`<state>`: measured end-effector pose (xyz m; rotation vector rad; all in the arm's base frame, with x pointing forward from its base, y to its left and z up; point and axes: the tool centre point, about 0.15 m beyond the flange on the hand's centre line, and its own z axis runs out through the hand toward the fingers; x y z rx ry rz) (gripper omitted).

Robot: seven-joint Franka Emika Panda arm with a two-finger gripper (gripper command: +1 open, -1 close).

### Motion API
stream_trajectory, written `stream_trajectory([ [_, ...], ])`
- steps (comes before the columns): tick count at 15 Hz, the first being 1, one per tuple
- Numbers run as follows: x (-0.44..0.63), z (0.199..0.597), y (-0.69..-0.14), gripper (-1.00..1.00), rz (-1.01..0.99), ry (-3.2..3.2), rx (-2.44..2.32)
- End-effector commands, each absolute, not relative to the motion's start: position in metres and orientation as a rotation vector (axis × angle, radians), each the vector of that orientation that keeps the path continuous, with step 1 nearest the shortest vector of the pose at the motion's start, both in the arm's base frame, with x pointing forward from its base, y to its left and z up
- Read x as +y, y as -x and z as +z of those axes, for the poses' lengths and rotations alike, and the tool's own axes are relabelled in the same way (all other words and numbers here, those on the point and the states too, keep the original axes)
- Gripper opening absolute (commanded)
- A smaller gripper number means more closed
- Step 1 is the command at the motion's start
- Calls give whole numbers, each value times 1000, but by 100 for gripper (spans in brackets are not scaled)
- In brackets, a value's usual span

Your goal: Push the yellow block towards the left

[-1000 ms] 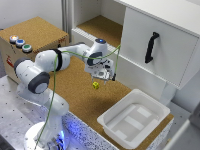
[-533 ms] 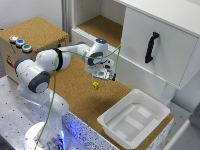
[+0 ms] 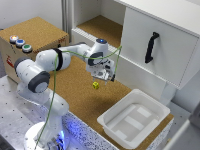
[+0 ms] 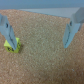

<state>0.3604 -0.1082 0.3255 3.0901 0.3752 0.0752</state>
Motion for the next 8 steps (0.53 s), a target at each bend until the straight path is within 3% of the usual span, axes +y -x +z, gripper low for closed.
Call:
stream_trajectory([
  [1, -118, 277, -363, 100, 122, -3187, 255],
  [8, -94, 254, -381, 100, 193, -3097, 227],
])
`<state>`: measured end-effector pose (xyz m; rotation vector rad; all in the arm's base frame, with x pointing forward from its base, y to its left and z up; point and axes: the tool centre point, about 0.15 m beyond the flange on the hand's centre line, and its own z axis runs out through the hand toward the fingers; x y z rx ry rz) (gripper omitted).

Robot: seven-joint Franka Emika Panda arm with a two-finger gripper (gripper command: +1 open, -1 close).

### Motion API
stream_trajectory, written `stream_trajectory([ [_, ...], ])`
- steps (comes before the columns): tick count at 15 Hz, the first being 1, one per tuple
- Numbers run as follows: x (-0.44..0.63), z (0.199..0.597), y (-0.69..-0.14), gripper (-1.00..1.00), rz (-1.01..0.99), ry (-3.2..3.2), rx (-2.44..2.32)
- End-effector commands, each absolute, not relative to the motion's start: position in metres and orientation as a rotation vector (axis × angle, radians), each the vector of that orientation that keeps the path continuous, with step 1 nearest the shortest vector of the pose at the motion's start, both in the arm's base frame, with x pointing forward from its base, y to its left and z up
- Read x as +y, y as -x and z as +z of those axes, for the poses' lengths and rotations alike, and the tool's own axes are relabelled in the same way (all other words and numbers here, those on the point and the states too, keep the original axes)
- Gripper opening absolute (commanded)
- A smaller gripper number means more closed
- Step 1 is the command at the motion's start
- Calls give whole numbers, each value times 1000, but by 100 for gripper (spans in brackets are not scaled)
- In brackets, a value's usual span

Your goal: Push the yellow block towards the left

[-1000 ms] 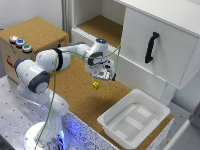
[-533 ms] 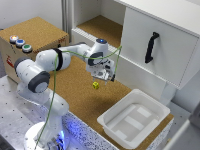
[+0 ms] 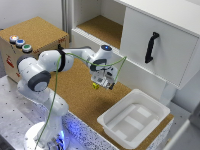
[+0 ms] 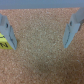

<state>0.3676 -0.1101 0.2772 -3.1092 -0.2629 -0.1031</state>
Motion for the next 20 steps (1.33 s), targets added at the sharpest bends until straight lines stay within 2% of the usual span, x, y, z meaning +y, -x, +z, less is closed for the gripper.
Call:
stream_trajectory([
  [1, -94, 247, -386, 100, -195, 3162, -221],
  [4, -90, 232, -406, 100, -182, 3106, -206],
  [5, -88, 230, -413, -100, -174, 3082, -210],
  [11, -90, 212, -442, -100, -195, 3118, -207],
  [15, -66, 217, -443, -100, -256, 3123, -266],
  [20, -31, 218, -432, -100, -221, 3094, -290],
])
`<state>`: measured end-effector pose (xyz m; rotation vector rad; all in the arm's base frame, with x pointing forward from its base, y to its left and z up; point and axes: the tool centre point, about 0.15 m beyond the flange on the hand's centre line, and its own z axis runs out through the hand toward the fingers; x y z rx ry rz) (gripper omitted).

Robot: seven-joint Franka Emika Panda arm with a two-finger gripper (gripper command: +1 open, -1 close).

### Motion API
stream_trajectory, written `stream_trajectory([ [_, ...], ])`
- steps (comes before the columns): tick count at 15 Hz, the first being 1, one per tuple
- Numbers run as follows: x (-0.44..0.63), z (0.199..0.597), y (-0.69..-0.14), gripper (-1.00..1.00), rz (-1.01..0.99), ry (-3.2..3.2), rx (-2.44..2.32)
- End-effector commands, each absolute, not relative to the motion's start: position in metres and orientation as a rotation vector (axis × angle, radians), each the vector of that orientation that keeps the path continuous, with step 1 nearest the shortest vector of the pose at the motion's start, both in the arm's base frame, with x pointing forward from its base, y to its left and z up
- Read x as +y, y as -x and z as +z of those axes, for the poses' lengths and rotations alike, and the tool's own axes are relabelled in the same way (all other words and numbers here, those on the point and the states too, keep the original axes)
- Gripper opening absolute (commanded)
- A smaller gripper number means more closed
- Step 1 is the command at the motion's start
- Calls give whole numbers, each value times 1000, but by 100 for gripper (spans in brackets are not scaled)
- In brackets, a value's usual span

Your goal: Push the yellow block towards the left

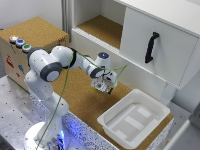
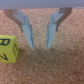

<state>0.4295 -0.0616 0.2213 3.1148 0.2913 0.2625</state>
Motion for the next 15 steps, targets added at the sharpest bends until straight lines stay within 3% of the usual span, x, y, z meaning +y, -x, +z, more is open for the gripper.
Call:
stream_trajectory([
  [1, -26, 216, -429, -100, 214, -3147, 297],
  [15, 23, 211, -403, -100, 156, -3121, 134],
])
